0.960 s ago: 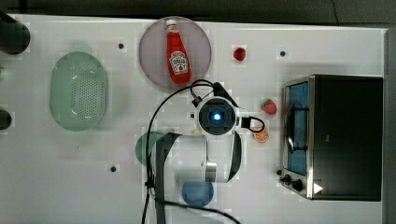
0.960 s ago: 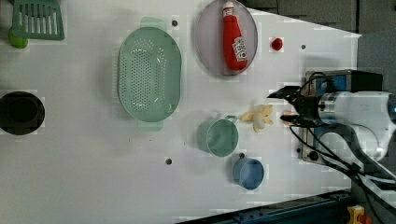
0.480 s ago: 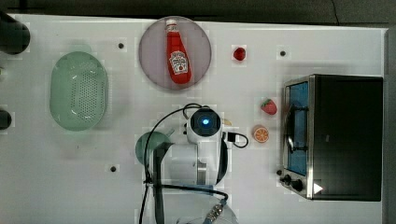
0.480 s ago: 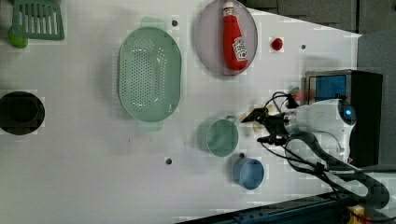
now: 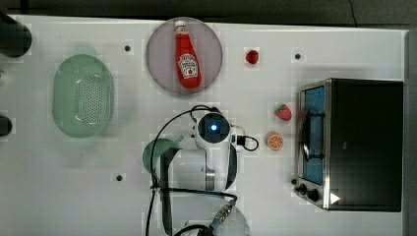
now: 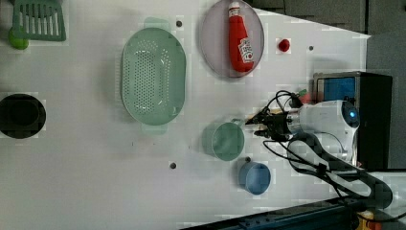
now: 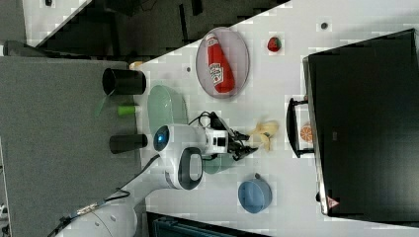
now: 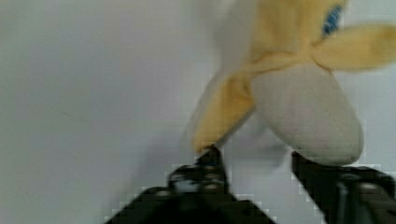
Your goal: Pick banana from table and place on oven.
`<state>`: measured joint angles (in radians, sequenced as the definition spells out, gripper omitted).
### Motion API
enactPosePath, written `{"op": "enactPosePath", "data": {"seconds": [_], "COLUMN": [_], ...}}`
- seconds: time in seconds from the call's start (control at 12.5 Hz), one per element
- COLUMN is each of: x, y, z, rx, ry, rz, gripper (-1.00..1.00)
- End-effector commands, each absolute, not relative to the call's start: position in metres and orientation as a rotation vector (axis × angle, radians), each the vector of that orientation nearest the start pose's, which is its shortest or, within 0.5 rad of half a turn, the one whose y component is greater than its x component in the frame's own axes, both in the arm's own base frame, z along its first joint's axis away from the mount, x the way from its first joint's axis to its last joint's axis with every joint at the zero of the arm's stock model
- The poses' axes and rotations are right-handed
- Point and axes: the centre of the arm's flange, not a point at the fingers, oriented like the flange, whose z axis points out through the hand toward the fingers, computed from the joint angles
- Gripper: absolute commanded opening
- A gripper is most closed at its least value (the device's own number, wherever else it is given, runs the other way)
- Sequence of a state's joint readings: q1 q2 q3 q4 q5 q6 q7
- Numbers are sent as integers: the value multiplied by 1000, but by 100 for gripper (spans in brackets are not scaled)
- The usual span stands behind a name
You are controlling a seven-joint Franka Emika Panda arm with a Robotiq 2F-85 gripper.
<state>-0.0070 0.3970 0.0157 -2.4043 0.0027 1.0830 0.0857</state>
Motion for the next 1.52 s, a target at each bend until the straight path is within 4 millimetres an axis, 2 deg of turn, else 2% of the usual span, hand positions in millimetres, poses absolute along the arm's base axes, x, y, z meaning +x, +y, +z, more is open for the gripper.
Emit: {"op": "enactPosePath", "data": {"seconds": [0.08, 0.24, 0.4, 0.64, 1.04, 1.2, 1.28, 1.44, 1.52], "x": [487, 493, 502, 512, 501, 500, 501, 504, 506], "y": [7, 8, 11, 10, -2, -22, -38, -78, -104], "z": [164, 182, 223, 309, 464, 516, 534, 553, 554], "rx": [-2861, -2850, -2828, -2810, -2843, -2816, -2795, -2766, -2768], "ry": [1366, 1357, 1337, 1329, 1388, 1444, 1479, 1516, 1509], "rz": [119, 67, -29, -106, 45, 74, 83, 80, 77], "gripper": [-59, -59, -59, -59, -59, -59, -59, -59, -59]}}
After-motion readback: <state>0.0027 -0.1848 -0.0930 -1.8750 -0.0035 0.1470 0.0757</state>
